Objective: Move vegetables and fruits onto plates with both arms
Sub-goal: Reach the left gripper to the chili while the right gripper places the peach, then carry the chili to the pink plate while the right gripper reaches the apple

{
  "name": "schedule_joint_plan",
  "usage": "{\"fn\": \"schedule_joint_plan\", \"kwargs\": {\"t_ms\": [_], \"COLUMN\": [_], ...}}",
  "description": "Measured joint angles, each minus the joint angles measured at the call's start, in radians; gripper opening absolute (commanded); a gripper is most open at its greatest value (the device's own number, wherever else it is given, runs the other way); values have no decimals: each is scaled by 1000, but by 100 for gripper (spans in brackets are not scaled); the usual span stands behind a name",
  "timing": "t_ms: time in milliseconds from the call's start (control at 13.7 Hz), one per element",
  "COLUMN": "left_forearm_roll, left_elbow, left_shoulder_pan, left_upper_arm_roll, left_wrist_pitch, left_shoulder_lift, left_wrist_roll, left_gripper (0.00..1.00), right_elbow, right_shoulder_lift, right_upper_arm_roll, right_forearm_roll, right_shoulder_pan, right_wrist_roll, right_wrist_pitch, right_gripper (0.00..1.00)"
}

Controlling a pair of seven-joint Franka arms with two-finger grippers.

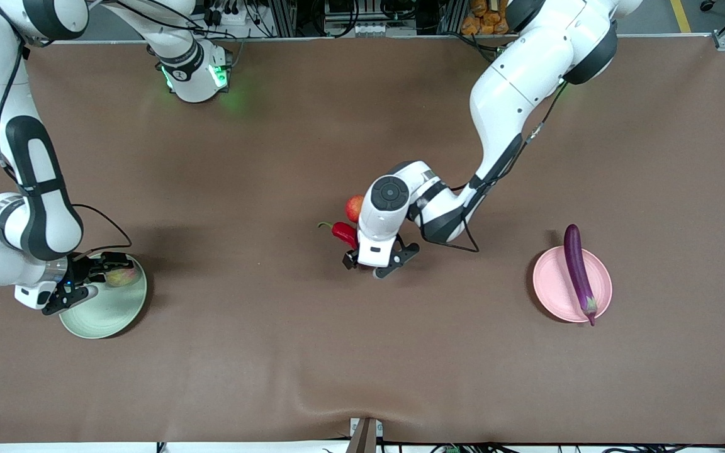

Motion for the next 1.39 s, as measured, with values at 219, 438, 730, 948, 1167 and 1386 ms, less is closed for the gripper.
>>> {"fn": "schedule_joint_plan", "kwargs": {"t_ms": [219,438,730,948,1167,1386], "left_forearm_roll": [0,0,0,0,0,-1], "left_elbow": [0,3,28,46,49,49], "left_shoulder_pan": [-25,-31,-10,97,252,419], "left_upper_arm_roll": [0,0,9,9,-7,-43], "left_wrist_pitch": [21,26,27,-41,-201,-334], "left_shoulder_lift": [15,22,17,-43,-120,-166], "left_wrist_roll": [0,16,59,146,378,630], "left_gripper": [41,0,0,0,0,0], "right_elbow": [123,292,341,341,341,341], "right_shoulder_lift": [-13,-36,-40,-40,-38,-37], "right_upper_arm_roll": [6,4,6,18,33,42], "right_forearm_roll": [4,-45,-51,-32,3,17], "right_shoulder_pan": [27,135,241,308,346,449], "right_wrist_roll": [91,365,692,913,1076,1306], "right_wrist_pitch": [-151,-344,-387,-387,-386,-369], "right_gripper": [100,100,100,100,100,100]}}
